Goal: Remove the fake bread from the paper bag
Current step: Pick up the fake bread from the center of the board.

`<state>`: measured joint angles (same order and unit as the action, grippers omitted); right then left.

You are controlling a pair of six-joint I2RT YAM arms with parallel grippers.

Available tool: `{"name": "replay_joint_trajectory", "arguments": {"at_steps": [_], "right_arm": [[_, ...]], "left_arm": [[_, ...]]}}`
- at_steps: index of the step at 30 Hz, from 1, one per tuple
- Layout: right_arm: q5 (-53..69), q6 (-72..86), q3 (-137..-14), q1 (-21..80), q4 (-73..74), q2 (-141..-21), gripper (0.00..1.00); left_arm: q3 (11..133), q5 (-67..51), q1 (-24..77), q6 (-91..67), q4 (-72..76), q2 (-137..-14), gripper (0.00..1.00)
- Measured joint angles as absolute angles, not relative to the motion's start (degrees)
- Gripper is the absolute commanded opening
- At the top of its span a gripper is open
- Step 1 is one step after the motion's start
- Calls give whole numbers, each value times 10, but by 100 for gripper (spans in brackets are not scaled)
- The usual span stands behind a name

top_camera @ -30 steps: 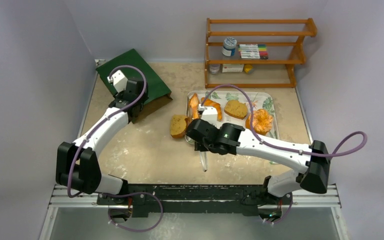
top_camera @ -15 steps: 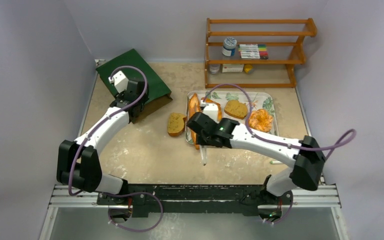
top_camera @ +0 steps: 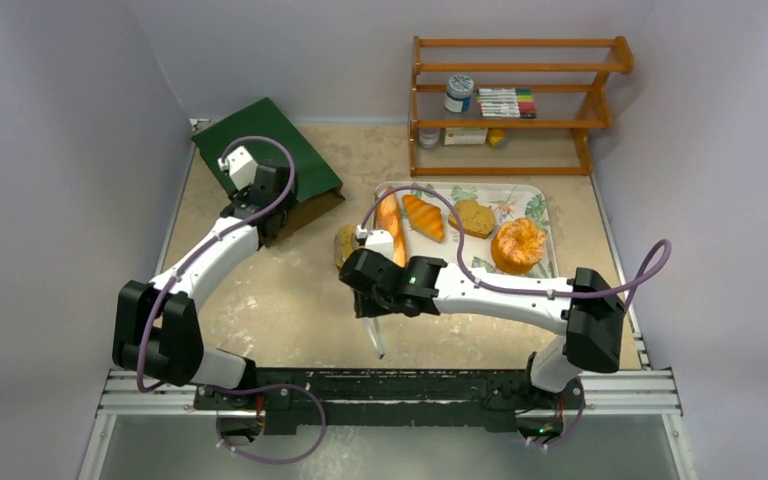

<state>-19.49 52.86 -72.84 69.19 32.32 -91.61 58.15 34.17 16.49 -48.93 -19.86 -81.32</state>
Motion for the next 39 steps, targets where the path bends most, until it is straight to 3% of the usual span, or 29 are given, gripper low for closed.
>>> {"name": "replay_joint_trajectory", "arguments": {"at_steps": [18, 26, 39], "right_arm": [[-167, 615, -698, 762, 357, -916, 40], [-137, 667, -616, 764, 347, -910, 44], [-107, 635, -613, 681, 249, -939, 44]], "left_arm": [[563, 334, 161, -489, -187, -799, 57], [559, 328, 161, -489, -176, -799, 57], [555, 314, 160, -489, -168, -799, 57]]}}
